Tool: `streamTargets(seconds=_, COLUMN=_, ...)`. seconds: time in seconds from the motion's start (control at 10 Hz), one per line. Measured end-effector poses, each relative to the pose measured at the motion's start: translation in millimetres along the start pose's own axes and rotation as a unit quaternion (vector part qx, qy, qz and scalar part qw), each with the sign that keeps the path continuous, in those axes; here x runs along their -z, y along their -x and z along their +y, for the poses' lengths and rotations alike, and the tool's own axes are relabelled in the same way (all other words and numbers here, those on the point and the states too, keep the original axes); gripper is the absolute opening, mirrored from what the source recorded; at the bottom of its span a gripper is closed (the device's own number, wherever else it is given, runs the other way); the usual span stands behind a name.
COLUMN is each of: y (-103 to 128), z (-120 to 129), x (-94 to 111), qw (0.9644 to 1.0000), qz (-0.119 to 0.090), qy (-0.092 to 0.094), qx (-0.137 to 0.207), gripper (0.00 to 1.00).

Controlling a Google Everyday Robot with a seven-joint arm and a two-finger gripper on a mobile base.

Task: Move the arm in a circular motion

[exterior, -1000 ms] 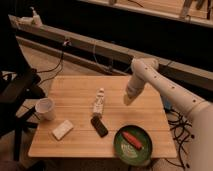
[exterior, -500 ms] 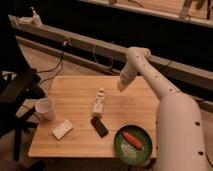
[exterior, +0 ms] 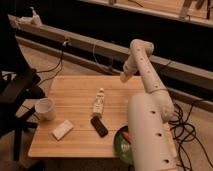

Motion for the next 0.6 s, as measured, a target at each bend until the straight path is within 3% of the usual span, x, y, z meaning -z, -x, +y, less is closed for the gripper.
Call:
streamTargets(seconds=0.2, y=-0.8, z=22.6, x=-1.5, qw=0.9999, qz=0.005, qy=-0.009, qx=0.011, gripper=0.45)
streamTargets(seconds=0.4, y=-12.7, z=34.0, x=9.6, qw=0.9999, qz=0.001, qy=-0.01, qx=0.005, gripper=0.45)
streamTargets(seconds=0.6, y=-2.8, z=42.3, x=10.5, qw=0.9999, qz=0.001, qy=-0.004, qx=0.013, gripper=0.45)
